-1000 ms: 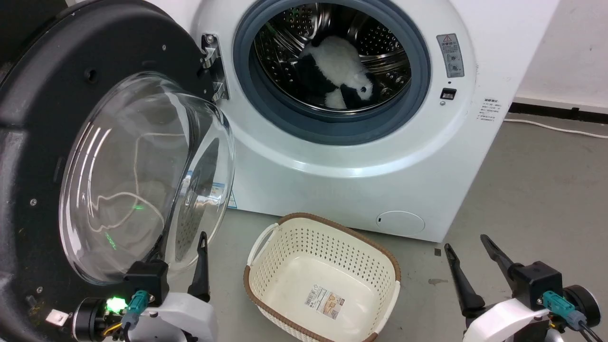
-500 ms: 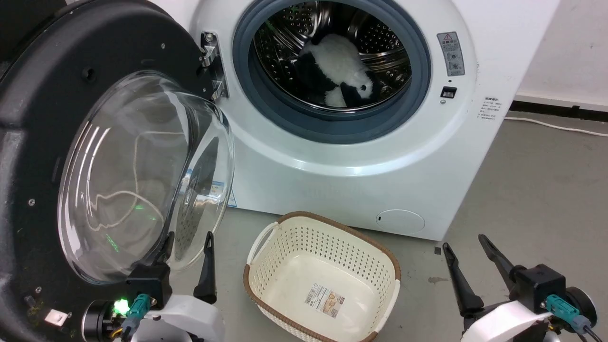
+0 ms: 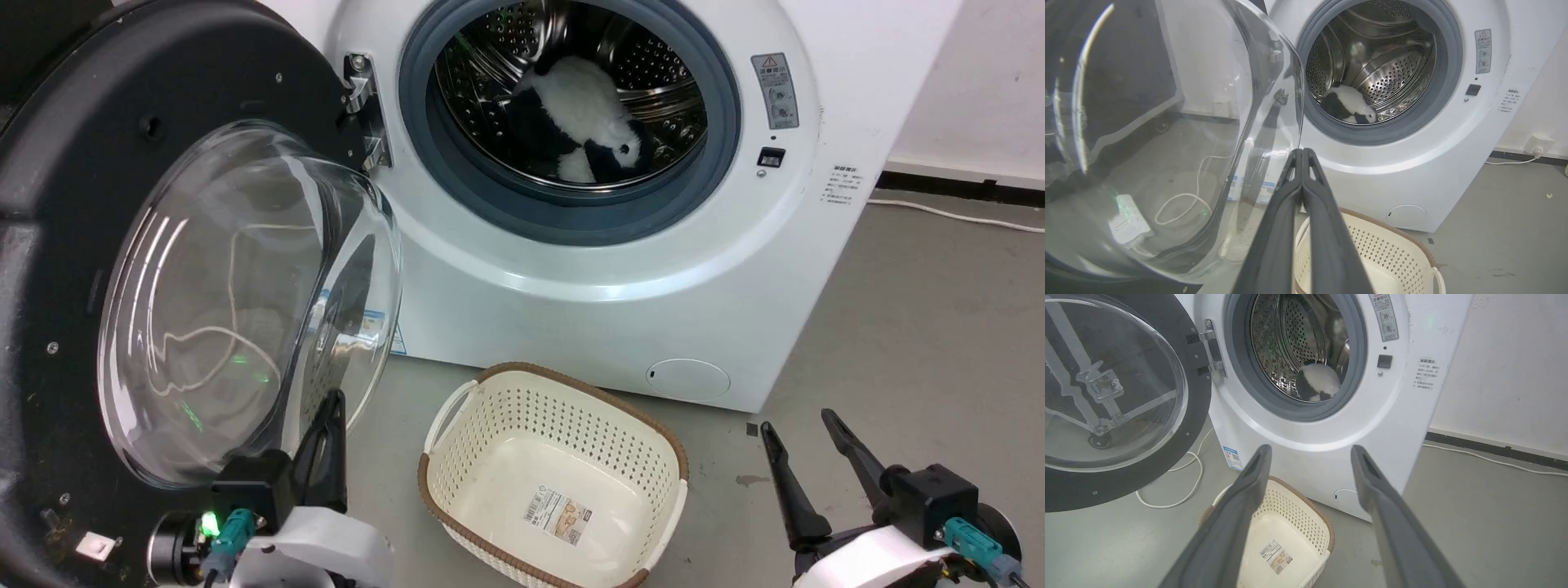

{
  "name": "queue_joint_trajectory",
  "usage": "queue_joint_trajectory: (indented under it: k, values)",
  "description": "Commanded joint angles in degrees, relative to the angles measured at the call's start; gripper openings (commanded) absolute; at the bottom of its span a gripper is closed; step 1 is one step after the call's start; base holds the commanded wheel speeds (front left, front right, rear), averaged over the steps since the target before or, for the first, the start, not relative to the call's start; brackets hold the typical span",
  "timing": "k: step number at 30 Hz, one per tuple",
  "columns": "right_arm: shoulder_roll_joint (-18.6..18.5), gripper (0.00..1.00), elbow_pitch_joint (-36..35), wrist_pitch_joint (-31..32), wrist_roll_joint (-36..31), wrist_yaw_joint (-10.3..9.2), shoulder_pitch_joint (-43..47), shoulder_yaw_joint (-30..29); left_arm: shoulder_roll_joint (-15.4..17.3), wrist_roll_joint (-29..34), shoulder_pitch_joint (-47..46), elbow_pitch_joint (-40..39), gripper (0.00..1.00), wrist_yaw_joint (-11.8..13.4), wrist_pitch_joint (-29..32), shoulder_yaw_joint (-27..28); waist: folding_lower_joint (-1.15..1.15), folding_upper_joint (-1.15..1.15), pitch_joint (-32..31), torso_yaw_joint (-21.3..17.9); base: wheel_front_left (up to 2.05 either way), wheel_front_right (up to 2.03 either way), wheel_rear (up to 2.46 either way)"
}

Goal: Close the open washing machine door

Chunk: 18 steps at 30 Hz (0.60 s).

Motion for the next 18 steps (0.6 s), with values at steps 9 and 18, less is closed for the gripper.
queue_joint_trajectory:
  k: [9, 18]
  values:
    - [0.00, 1.00, 0.41, -1.41, 1.89, 0.02, 0.93, 0.05, 0.00, -2.01, -1.56, -11.97, 0.00, -0.68, -1.46, 3.04, 0.00, 0.00, 0.14, 1.68, 0.00, 0.00, 0.00]
    - [0.00, 1.00, 1.12, -2.48, 3.00, 0.02, 1.27, 0.06, 0.00, -5.92, -5.49, -22.01, 0.00, 4.95, -2.54, 13.82, 0.00, 0.00, 0.12, 5.66, 0.00, 0.00, 0.00]
